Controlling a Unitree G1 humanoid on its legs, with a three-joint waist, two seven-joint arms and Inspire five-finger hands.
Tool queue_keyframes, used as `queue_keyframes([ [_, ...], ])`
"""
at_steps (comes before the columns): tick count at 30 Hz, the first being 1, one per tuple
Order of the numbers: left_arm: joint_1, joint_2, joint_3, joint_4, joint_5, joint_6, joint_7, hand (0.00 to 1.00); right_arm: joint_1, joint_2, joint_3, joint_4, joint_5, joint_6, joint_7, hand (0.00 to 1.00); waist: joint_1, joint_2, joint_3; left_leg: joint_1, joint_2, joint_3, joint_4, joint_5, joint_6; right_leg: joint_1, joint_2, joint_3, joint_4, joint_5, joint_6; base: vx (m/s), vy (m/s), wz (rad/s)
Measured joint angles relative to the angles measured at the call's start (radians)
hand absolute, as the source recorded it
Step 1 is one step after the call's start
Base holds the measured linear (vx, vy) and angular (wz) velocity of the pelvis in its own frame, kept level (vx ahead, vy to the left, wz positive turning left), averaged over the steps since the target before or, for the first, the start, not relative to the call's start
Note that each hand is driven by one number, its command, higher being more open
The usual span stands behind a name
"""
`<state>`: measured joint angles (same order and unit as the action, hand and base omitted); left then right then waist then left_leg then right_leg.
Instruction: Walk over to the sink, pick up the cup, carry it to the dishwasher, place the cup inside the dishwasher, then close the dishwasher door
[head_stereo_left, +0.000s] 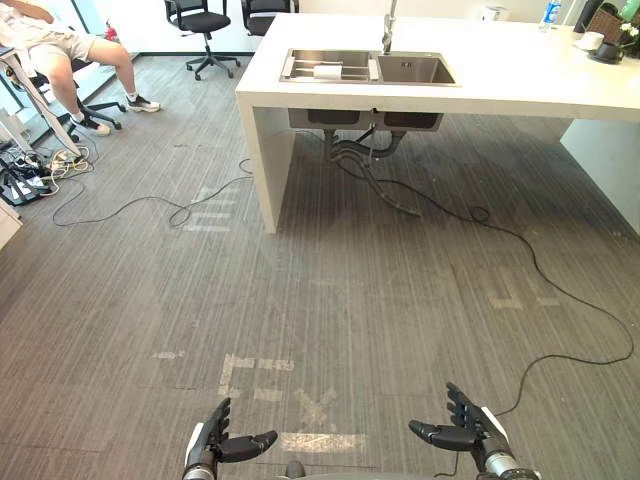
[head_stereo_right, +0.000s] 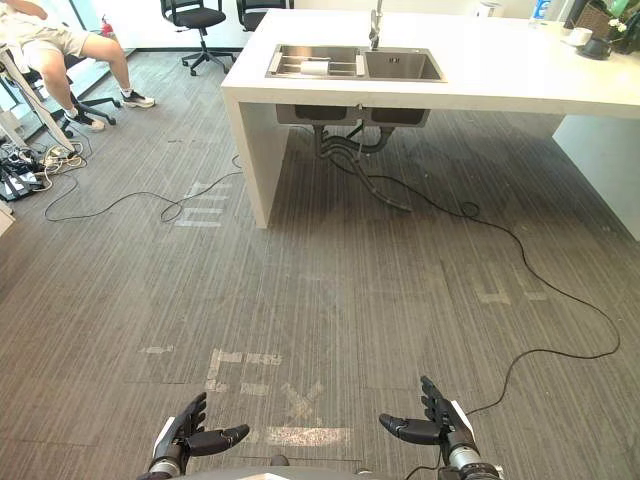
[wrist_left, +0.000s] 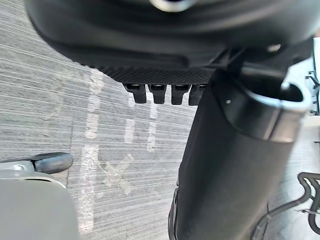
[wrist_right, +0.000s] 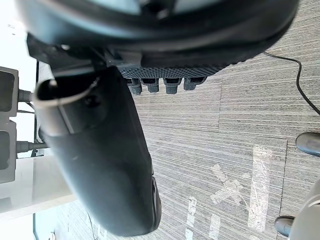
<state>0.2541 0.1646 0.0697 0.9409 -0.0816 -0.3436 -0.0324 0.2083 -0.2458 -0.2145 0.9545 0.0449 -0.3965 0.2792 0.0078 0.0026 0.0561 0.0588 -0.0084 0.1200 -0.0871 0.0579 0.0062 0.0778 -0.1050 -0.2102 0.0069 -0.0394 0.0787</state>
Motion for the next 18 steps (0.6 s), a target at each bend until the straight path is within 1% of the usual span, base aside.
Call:
queue_keyframes([
  [2,0.001,-0.001,0.003,0.009,-0.008,0.001,-0.002,1.0,0.0,0.007,0.0,0.0,0.0,0.003,-0.007,1.0,0.0,0.002,-0.001,0.003,0.0,0.0,0.0,0.0,0.0,0.004,0.0,-0.001,-0.001,0.0,0.0,0.0,0.0,0.0],
  [6,0.003,-0.021,0.042,0.018,-0.02,0.002,-0.017,1.0,0.001,0.017,0.004,0.0,0.0,0.023,-0.019,1.0,0.001,0.003,-0.002,0.009,0.001,0.0,0.0,0.001,0.0,0.008,0.0,-0.002,0.004,0.0,-0.001,-0.06,-0.004,0.01],
  [9,0.004,-0.024,0.042,0.027,-0.021,0.005,-0.018,1.0,0.01,0.026,0.004,-0.001,0.0,0.038,-0.026,1.0,0.0,0.003,-0.007,0.01,0.001,0.001,-0.002,0.001,0.001,0.007,0.0,-0.001,0.006,-0.001,-0.001,-0.05,-0.001,-0.01],
  [14,0.004,-0.026,0.044,0.036,-0.06,0.018,-0.034,1.0,0.037,0.035,0.018,-0.001,0.0,0.063,-0.025,1.0,0.0,0.005,-0.017,0.014,0.004,0.011,-0.004,-0.003,-0.005,0.006,0.002,0.01,0.008,-0.001,-0.002,-0.01,0.0,-0.05],
  [18,0.004,-0.025,0.073,0.036,-0.086,0.033,-0.055,1.0,0.037,0.032,0.027,-0.003,0.015,0.079,-0.008,1.0,0.0,0.005,-0.018,0.019,0.009,0.022,0.0,-0.007,-0.01,0.005,0.008,0.022,0.01,-0.002,-0.005,0.0,-0.009,-0.09],
])
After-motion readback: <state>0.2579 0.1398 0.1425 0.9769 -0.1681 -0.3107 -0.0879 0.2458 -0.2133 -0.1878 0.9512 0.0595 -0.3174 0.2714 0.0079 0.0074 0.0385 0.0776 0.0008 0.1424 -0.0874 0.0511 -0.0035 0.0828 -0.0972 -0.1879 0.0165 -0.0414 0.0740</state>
